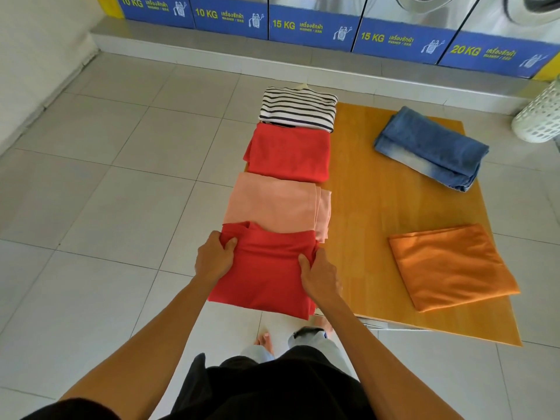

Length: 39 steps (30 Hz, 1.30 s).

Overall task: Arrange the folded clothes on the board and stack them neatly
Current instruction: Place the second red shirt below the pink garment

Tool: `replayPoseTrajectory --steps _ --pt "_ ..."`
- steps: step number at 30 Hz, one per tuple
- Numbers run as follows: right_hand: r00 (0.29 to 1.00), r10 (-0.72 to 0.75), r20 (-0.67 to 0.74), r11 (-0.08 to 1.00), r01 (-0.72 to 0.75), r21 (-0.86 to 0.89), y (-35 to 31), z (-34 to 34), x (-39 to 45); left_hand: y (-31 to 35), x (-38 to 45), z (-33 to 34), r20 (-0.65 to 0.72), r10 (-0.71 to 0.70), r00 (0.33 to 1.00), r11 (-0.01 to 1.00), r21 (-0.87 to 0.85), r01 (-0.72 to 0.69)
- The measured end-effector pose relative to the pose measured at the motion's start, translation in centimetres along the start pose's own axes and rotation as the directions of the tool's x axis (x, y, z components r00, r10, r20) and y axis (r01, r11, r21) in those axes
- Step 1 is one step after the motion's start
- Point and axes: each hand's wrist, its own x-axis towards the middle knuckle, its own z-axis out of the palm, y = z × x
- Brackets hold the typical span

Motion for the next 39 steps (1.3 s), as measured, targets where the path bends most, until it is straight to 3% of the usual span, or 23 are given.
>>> replayPoseTrajectory --steps 6,12,22,27,32,39 --pt "1.0 -0.01 -0.024 1.0 0.011 0.019 0.3 0.6 0.5 0.2 1.2 0.0 -0.026 0.036 0.999 0.996 0.079 -0.034" --pt "0.993 -0.062 -0.101 0.986 0.076 0.149 0.5 1.1 -0.1 0.7 1.3 0.0 -0.112 0.07 0.991 0.997 0.025 -0.068" --pt "0.998 -0.069 -0.011 0.976 0.069 0.209 1.1 0.5 0.5 0.6 1.0 -0.2 -0.032 -0.019 0.999 0.999 0.027 0.02" --pt "0.999 -0.046 -0.022 0.972 0.049 0.231 1.2 0.0 0.4 1.0 -0.5 -0.3 -0.078 -0.04 0.996 0.999 -0.006 0.04" --pt "0.993 -0.002 -0.114 0.983 0.022 0.181 1.5 -1.1 0.6 3.5 -2.9 0.3 -0.23 0.11 0.967 0.993 -0.013 -0.117" --pt "0.971 -0.038 -0.238 0.961 0.1 0.256 0.8 -4.8 1.1 9.8 -3.8 2.7 -0.135 0.391 0.91 0.911 -0.083 -0.404"
